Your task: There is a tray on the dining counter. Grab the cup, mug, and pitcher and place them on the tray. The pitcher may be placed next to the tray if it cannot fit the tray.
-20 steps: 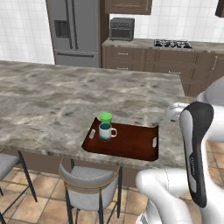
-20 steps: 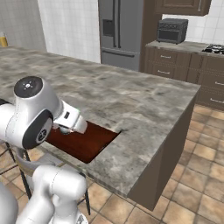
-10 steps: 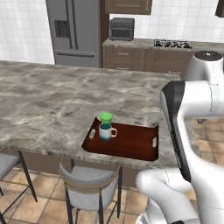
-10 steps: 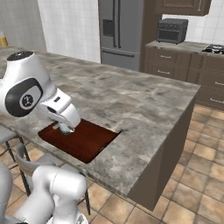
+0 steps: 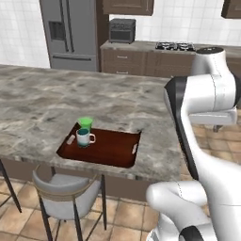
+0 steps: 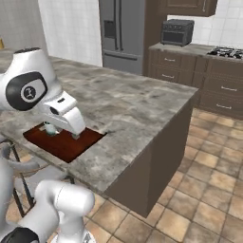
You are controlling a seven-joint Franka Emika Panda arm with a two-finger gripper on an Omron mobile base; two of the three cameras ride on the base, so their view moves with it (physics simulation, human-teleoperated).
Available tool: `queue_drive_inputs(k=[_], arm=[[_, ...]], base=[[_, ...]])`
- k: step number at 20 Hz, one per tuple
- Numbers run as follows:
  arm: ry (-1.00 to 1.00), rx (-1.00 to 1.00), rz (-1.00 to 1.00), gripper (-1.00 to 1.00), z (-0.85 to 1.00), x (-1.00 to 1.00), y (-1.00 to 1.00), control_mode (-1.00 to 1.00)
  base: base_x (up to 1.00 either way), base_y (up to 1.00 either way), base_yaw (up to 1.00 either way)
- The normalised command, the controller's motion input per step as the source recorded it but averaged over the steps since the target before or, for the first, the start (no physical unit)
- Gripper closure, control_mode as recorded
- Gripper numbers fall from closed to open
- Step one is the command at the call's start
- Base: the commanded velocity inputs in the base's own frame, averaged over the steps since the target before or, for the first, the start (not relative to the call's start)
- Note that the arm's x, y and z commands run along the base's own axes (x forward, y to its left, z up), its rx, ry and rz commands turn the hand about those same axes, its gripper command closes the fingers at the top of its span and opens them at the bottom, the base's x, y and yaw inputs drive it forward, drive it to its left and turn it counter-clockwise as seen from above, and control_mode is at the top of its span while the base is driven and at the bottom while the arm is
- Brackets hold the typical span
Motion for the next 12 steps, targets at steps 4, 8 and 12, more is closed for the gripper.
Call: queue_drive_inputs(k=[4,8,12], arm=[[0.00,0.00,0.00,-1.00,0.00,0.00,0.00,1.00],[0.00,0.00,0.00,-1.00,0.00,0.00,0.00,1.00],[0.00,0.00,0.00,-1.00,0.00,0.00,0.00,1.00]], base=[[-0.06,-1.00,0.44],[0.13,-1.00,0.49],[0.74,-0.98,0.46]])
